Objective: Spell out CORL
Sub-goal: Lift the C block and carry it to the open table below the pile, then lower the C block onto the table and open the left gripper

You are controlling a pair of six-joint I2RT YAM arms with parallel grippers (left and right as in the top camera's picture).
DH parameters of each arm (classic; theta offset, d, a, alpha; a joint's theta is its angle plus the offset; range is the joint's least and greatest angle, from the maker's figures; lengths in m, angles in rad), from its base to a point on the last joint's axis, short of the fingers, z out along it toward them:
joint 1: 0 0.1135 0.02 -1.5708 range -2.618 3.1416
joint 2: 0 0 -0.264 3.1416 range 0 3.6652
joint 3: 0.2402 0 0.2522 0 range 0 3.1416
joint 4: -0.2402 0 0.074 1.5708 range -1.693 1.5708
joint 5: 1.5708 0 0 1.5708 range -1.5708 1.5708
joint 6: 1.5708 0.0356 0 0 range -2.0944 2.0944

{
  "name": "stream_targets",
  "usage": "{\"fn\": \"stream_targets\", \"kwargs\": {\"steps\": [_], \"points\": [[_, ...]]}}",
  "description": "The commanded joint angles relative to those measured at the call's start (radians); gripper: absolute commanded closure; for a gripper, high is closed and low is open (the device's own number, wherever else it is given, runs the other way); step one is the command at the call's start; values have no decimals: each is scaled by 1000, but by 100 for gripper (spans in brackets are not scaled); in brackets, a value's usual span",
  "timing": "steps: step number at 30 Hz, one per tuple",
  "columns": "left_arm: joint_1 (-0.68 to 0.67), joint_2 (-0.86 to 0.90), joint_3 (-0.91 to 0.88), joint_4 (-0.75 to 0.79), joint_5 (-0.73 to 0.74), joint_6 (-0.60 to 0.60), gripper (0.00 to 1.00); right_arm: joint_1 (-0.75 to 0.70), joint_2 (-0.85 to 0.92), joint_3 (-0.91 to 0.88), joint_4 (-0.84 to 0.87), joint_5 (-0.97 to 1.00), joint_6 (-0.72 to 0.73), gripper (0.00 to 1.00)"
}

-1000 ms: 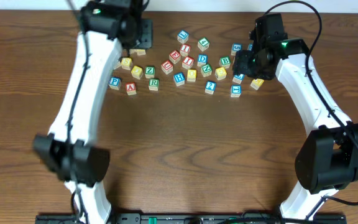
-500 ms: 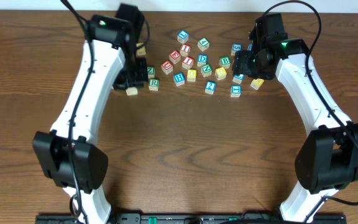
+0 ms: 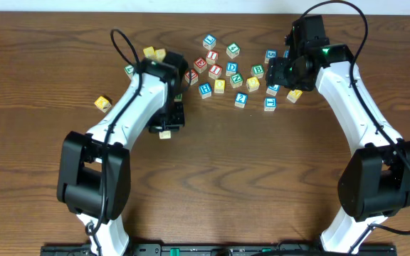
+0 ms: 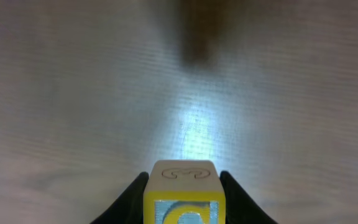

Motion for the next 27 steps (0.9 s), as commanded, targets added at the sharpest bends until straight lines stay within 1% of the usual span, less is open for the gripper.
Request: {"fn": "stream_targets", "kwargs": {"steps": [1,4,8,9,13,17,18,19,23,24,27], "points": [[-10,5,-94,130,-2,-20,90,7,2,-3,0,12,-13,27],[-32,5,-138,213,-2,-16,91,7,2,-3,-1,12,-13,27],[-84,5,-156,286,-3,8,90,7,2,-3,-1,12,-12,27],[-108,5,-163,326,-3,18,90,7,2,-3,-4,12,-12,27],[-142,6,-195,408,-10,21,90,7,2,-3,-14,12,-12,27],[-140,6,-229,437,-14,15,90,7,2,-3,-19,11,-21,27],[-140,6,-229,437,-13,12,89,7,2,-3,-20,12,-21,27],[-141,7,-229,437,-13,8,85,7,2,-3,-20,12,-23,27],[-143,11,-229,441,-13,5,83,7,2,-3,-19,11,-23,27],[-143,15,-230,444,-13,6,78,7,2,-3,-19,11,-23,27],[-143,18,-232,453,-13,6,73,7,2,-3,-19,11,-23,27]]}}
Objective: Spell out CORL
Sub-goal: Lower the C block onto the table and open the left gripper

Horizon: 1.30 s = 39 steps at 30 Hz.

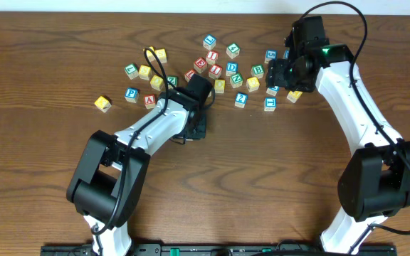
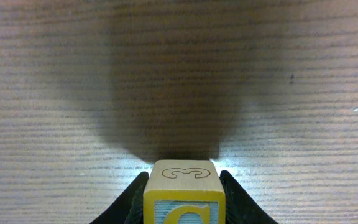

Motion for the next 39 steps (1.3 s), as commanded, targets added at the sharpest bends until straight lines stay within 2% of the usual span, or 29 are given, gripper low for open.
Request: {"fn": "stream_targets", "kwargs": {"steps": [1,10,14,16,17,23,27,30,38,39], "points": [[1,18,-10,10,-13,-2,72,7,2,-3,0,11,-15,27],[1,18,-29,37,-13,-2,69,7,2,-3,0,11,-16,26],[1,18,-30,37,-13,-2,64,7,2,-3,0,11,-16,26],[1,18,-38,48,-13,-2,57,7,2,-3,0,11,-16,26],[1,18,-39,48,-13,-2,57,7,2,-3,0,11,-16,26],[2,18,-39,52,-13,-2,58,7,2,-3,0,12,-16,26],[1,18,-38,56,-12,25,63,7,2,-3,0,12,-21,26],[1,18,-37,57,-12,41,71,7,2,-3,0,12,-23,26],[1,18,-37,60,-12,58,70,7,2,-3,-1,11,-23,26],[1,18,-37,59,-12,58,65,7,2,-3,0,11,-23,25]]}}
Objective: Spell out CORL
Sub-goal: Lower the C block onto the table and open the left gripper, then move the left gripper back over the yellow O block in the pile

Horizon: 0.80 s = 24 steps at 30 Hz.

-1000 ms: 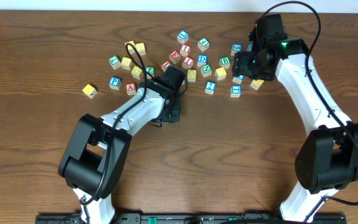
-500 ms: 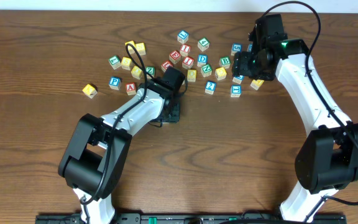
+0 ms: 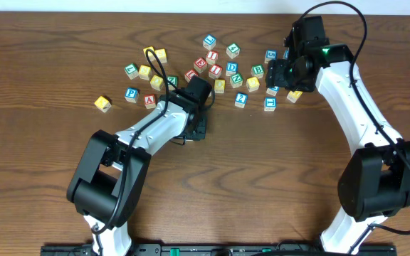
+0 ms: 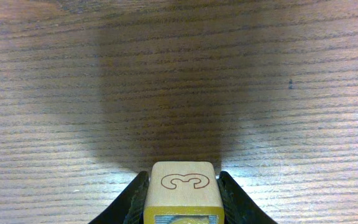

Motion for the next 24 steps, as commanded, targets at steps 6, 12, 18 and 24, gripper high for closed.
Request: {"fn": "stream_targets", "kwargs": {"steps": [6,12,18,24], "points": [[2,9,34,-13,-11,32,54,7,2,-3,1,12,-11,25],[26,-75,170,-99,-12,50,48,7,2,-3,0,27,-11,24],[122,-114,375,-239,-4,52,43,7,2,-3,0,29,-11,22],[209,-114,464,-245,-5,73,42,7,2,-3,0,29,-11,17]]}}
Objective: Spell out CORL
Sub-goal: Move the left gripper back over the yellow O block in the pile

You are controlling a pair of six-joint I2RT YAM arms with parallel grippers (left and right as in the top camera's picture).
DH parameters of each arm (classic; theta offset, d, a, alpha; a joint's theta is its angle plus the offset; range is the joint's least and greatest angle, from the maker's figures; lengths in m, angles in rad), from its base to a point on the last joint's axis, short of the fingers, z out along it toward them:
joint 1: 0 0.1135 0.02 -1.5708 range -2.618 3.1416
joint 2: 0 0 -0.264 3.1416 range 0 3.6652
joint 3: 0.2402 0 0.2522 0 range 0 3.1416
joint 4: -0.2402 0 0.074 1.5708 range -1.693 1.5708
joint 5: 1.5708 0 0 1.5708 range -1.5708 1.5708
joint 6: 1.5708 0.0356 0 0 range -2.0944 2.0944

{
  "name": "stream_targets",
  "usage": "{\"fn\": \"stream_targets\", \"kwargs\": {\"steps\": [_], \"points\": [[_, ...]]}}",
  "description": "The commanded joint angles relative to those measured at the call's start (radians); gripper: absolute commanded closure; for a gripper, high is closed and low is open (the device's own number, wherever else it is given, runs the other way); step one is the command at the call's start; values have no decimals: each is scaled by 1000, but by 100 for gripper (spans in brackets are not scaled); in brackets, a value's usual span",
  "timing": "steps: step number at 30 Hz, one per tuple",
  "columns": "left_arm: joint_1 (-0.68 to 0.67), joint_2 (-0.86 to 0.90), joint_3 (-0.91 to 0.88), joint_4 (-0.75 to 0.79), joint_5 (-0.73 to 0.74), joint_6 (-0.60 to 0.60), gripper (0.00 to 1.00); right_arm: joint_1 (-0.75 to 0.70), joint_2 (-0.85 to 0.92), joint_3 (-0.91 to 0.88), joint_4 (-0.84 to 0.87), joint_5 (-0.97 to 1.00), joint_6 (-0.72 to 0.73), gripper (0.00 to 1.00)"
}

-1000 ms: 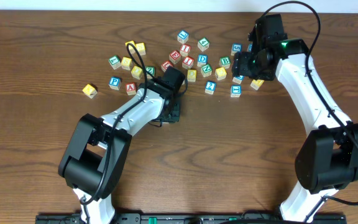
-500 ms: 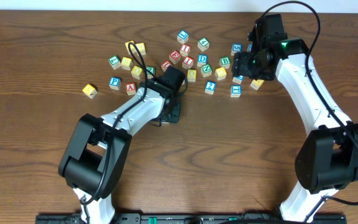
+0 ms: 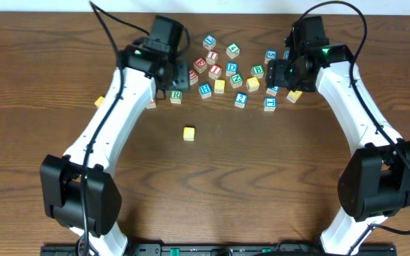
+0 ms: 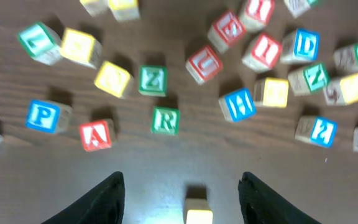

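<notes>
A lone yellow block (image 3: 188,133) lies on the bare wood in front of the block cluster; it shows at the bottom of the left wrist view as the yellow block (image 4: 196,210), its letter unreadable. My left gripper (image 3: 174,74) hangs open above the cluster's left part, the gripper (image 4: 181,182) holding nothing. Below it lie a green R block (image 4: 165,120), a green L block (image 4: 39,42), a green Z block (image 4: 151,79) and a red A block (image 4: 96,134). My right gripper (image 3: 282,71) hovers over the cluster's right side; its jaws are not visible.
Several more letter blocks are scattered along the back: a blue P (image 4: 42,116), a red U (image 4: 204,63), a blue D (image 4: 303,45), a blue H (image 4: 238,104). A yellow block (image 3: 98,102) sits half hidden by the left arm. The wooden table (image 3: 262,185) spreads toward the front.
My left gripper was shut on the yellow block low at the table's middle. It now stands open, raised and further back over the cluster, and the block lies alone on the wood. The right arm has not moved.
My left gripper first held the yellow block over the table left of the middle. Then it was further right, close to the wood, and later lower still. Now the block rests there free and the gripper is open above the cluster.
</notes>
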Motion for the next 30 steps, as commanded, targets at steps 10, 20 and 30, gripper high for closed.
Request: {"fn": "stream_targets", "kwargs": {"steps": [10,20,30], "points": [[113,-13,29,31,-4,44,42,9,2,-3,10,10,-8,8],[119,136,266,-73,-3,110,42,14,2,-3,11,8,-4,9],[168,233,266,-80,-2,208,45,23,2,-3,-3,8,-5,9]]}}
